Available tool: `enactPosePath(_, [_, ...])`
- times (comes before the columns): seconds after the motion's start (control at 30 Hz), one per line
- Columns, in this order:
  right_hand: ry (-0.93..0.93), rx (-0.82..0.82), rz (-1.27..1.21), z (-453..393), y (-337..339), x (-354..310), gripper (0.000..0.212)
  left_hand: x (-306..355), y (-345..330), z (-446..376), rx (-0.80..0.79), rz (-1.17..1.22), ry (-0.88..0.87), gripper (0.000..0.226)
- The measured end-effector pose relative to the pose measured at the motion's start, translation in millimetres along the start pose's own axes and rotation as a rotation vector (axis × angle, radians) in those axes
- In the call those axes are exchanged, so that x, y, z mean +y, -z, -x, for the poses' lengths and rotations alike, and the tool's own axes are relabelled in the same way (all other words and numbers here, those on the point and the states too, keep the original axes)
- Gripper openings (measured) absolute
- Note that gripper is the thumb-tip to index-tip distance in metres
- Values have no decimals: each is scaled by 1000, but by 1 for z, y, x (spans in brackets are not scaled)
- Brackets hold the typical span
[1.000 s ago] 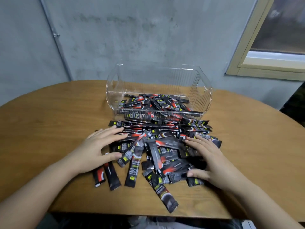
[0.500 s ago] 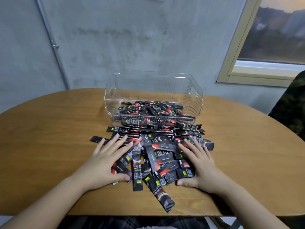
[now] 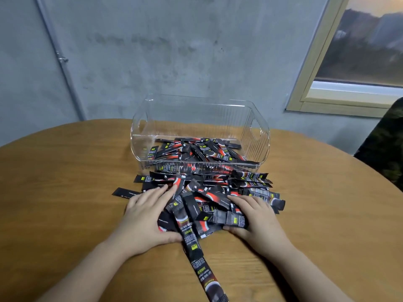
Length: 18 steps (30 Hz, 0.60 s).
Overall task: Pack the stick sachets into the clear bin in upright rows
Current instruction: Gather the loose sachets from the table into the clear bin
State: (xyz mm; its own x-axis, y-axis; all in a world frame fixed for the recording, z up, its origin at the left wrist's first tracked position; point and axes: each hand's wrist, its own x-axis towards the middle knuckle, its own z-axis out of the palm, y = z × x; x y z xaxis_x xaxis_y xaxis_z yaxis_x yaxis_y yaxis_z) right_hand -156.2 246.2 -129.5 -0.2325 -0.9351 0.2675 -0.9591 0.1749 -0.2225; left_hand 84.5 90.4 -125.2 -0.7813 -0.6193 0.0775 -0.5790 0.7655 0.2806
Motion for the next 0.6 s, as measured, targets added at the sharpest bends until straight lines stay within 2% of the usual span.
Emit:
enactPosePath(0.1, [34, 45, -3, -4, 0, 3, 64, -3, -1, -3, 114, 14, -17, 96])
enactPosePath(0.17, [48, 67, -18, -8, 4, 3, 63, -5, -1, -6, 172, -17, -53, 88])
enactPosePath(0.27, [76, 127, -12, -16, 9, 1, 69, -12, 0, -13, 244, -64, -130, 94])
enactPosePath(0.33, [85, 156, -10, -23, 12, 2, 73, -15, 0, -17, 278, -74, -177, 91])
enactPosePath(0.4, [85, 179, -13, -29, 13, 4, 67, -18, 3, -24, 337, -73, -219, 78])
enactPosePath(0.5, [56, 207, 3, -41, 16, 6, 66, -20, 14, -31, 386, -70, -281, 41])
enactPosePath(0.6, [56, 241, 36, -52, 24, 7, 71, -21, 25, -40, 383, 1, -297, 44])
